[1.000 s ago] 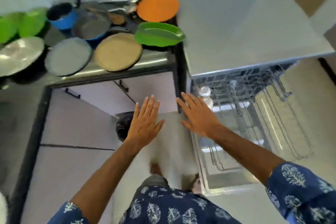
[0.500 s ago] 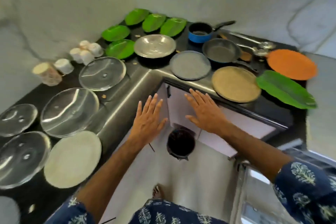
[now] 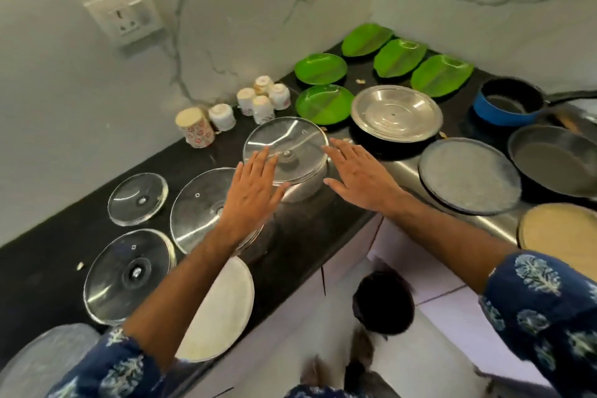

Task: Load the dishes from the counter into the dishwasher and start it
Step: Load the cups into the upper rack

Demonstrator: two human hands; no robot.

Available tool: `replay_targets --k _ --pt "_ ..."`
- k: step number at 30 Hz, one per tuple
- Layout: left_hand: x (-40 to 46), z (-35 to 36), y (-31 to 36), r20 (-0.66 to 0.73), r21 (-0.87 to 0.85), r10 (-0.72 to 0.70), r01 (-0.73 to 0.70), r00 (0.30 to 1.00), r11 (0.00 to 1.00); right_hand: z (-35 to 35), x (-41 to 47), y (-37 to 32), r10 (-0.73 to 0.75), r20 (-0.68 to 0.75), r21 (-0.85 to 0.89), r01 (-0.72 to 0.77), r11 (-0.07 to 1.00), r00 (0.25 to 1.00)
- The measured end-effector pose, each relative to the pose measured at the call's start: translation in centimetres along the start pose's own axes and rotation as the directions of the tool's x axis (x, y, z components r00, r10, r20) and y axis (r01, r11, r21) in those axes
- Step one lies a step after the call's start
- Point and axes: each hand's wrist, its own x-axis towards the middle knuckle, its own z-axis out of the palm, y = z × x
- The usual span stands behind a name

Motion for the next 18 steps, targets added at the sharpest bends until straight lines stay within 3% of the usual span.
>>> replay_targets --k 7,18 --pt "6.0 -0.5 -3.7 0.065 0.013 -0.117 0.116 0.991 0.993 -0.4 9.3 2.6 -0.100 0.045 0.144 0.093 0.985 0.994" --pt "20.3 3.3 -9.3 0.061 -0.095 -0.167 0.172 0.984 0.980 3.8 25.1 7.0 -0.010 0.032 0.069 0.008 0.998 0.999"
